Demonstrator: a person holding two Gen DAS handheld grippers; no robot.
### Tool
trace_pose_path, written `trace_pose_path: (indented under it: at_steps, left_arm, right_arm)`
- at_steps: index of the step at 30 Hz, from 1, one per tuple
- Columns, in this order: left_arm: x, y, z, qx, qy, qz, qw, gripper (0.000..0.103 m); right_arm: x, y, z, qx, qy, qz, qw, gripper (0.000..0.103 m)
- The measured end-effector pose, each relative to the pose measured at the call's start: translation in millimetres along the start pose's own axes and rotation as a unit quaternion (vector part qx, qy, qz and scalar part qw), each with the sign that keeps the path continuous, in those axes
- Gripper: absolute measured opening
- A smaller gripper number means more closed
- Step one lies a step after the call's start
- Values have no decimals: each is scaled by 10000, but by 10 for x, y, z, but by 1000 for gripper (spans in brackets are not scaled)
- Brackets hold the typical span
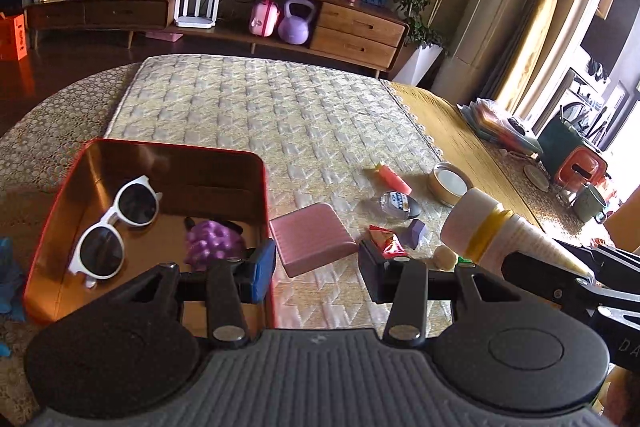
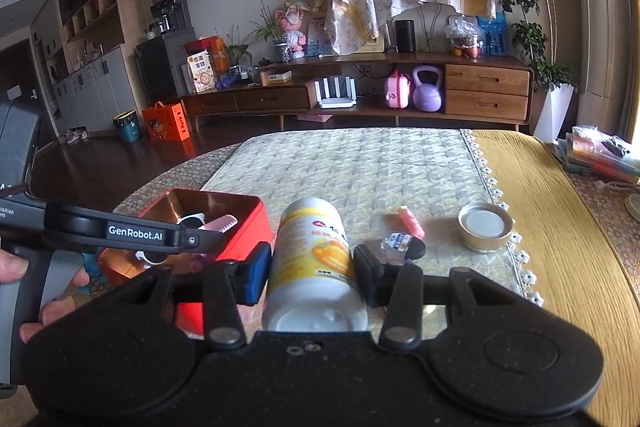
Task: Organize rigid objects
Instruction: 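Grasp the pink comb with the left gripper while the right gripper grasps the pill bottle, then place the pink comb and the pill bottle into the red tin, opening both grippers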
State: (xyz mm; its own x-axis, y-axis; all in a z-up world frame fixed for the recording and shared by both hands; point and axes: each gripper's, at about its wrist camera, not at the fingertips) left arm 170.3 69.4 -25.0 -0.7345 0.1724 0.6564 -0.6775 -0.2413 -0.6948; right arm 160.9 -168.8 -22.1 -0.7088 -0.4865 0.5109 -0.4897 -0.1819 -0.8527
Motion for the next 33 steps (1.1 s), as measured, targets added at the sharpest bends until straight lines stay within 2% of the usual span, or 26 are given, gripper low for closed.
trace_pose_path:
  at_steps: [7, 16, 23, 33]
  left_arm:
    - [234, 40, -482, 243, -217, 81, 9994, 45]
    - [239, 128, -922, 369, -410, -33, 9985, 45]
    - [79, 176, -1070, 279, -397, -259, 9985, 45]
    - [-132, 175, -1184, 214, -421, -415, 9980, 45]
  right_arm:
    - [-186, -90, -409, 171, -181, -72, 9997, 45]
    - [-633, -270, -788, 245, -369, -330, 9985, 45]
    - [-1135, -378, -1072, 522, -308, -535, 9967, 45]
    - [-1772, -370, -1284, 566, -235, -1055, 9925, 45]
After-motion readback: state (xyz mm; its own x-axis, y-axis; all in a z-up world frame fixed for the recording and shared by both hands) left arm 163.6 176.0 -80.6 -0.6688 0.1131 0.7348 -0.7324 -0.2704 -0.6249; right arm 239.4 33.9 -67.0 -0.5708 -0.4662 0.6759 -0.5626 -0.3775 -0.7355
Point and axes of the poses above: each gripper's, at about its wrist camera, not at the fingertips, and x roughly against the way its jaws point, z to its right, y to its underside, and after that the axes turned 3 degrees about y, right-handed
